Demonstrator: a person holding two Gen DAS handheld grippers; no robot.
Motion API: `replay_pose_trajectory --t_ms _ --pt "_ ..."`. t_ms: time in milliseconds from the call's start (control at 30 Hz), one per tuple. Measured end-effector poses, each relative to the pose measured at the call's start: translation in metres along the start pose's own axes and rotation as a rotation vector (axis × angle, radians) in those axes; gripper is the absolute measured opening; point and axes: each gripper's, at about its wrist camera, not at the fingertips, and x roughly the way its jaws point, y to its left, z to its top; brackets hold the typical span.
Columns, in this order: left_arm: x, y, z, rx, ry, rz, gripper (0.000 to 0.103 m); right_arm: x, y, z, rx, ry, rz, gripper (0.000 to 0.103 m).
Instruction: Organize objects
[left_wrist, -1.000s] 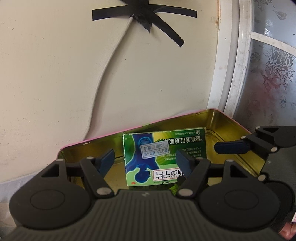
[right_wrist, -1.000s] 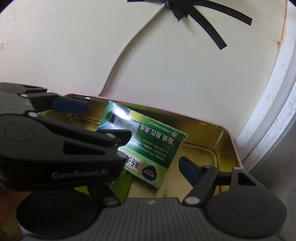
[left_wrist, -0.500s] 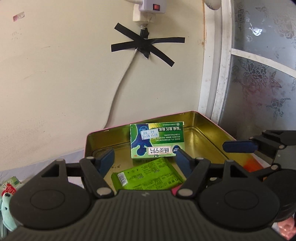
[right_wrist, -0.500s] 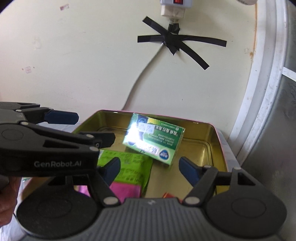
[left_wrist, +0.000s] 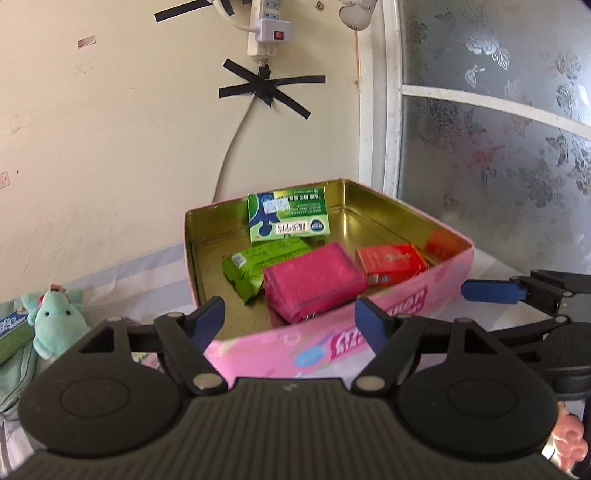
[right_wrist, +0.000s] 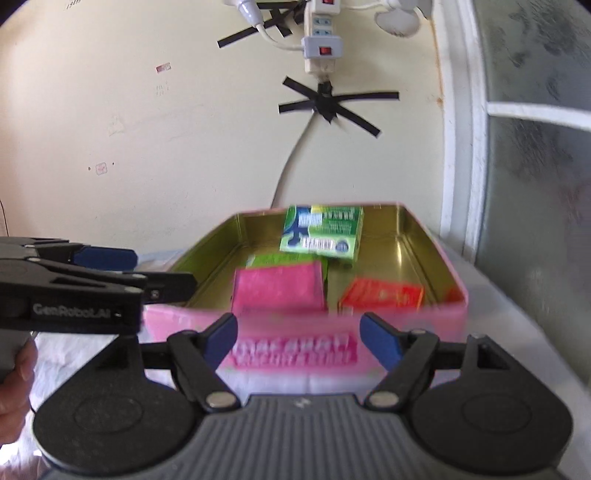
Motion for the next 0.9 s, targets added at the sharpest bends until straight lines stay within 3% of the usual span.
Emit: replay_pose_trajectory --t_ms 167,267,367,900 --pt "0.015 0.018 -0.044 -0.012 0.133 0.056 0.079 0.019 0.015 -0.041 0.008 0.096 -0.058 0.076" --pt "0.026 0.035 -0.064 -0.033 0.204 0.104 0.079 0.03 0.027 -0.053 0.019 0.149 -0.042 0.08" --pt "0.023 0.056 -0.073 -0.085 0.2 0.097 0.081 0.034 0.044 -0.051 -0.025 0.158 -0.047 0.08" --pt "-0.001 0.155 -0.1 -0.202 0.179 0.184 0.087 0.069 0.174 -0.05 -0.222 0.194 0.149 0.082"
